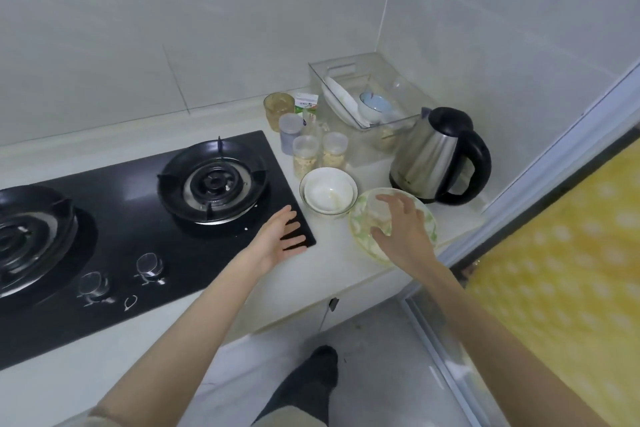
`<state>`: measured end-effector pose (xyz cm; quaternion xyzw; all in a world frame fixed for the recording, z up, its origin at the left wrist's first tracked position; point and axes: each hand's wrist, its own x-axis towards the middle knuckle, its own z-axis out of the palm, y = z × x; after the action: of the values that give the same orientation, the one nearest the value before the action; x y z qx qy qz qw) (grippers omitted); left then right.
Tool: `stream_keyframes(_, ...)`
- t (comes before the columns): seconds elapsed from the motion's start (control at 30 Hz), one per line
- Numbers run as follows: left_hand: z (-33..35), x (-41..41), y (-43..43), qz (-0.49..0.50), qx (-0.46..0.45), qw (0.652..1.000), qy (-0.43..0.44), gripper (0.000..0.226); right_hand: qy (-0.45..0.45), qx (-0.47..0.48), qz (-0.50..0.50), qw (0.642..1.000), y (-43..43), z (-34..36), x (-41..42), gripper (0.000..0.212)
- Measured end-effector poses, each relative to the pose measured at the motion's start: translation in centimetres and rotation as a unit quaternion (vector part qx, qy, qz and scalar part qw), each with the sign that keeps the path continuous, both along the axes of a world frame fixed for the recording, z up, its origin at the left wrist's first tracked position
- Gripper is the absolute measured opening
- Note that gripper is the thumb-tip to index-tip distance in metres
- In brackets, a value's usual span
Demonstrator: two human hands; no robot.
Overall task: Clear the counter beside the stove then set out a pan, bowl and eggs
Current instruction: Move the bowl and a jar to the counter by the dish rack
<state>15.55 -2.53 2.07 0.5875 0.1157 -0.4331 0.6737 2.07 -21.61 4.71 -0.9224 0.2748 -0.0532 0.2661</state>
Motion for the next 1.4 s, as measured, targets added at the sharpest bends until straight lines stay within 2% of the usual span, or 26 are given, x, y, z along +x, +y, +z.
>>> stream_keyframes(0.1, -1.3, 2.3, -2.0, 0.011, -0.009, 0.998, 0.053, 0.057, 0.027, 0.015, -0.010, 0.999, -1.7, -1.0, 2.4, 0.060)
stream_keyframes(0.23, -3.0, 5.0, -4.1, 0.009, -0.019, 0.995, 0.100, 0.044, 0.062, 0.033, -0.011, 0.997, -3.3, -2.3, 5.3, 0.059)
stream_keyframes(0.33, -4.2, 6.2, -5.2, 0.001, -0.021, 0.992, 0.128, 0.054, 0.109, 0.031, -0.025, 0.993, -3.9, -3.1, 6.6, 0.057)
stream_keyframes(0.5, -5.2, 7.0, -6.5, -0.015, -0.012, 0.993, 0.116, 0.055, 0.163, 0.001, -0.009, 0.987, -4.7, -3.2, 7.7, 0.053)
stream_keyframes(0.73, -5.5, 7.5, -7.2, -0.003, 0.012, 0.997, 0.080, 0.051, 0.173, 0.002, 0.007, 0.985, -5.6, -2.9, 8.4, 0.055)
stream_keyframes(0.9, -5.7, 7.2, -7.5, 0.036, 0.035, 0.998, 0.047, 0.049, 0.155, -0.002, 0.014, 0.988, -6.3, -2.0, 8.4, 0.056)
stream_keyframes(1.07, -5.1, 6.3, -7.2, 0.069, 0.045, 0.996, 0.037, 0.048, 0.141, -0.020, 0.061, 0.988, -6.7, -0.3, 8.6, 0.055)
stream_keyframes(1.27, -2.9, 2.8, -6.1, 0.134, 0.017, 0.991, 0.020, 0.033, 0.073, -0.021, 0.118, 0.990, -7.2, 2.0, 7.3, 0.058)
stream_keyframes(1.4, -0.8, -0.4, -4.6, 0.186, -0.006, 0.983, 0.002, 0.033, 0.025, -0.021, 0.144, 0.989, -6.7, 3.2, 6.3, 0.055)
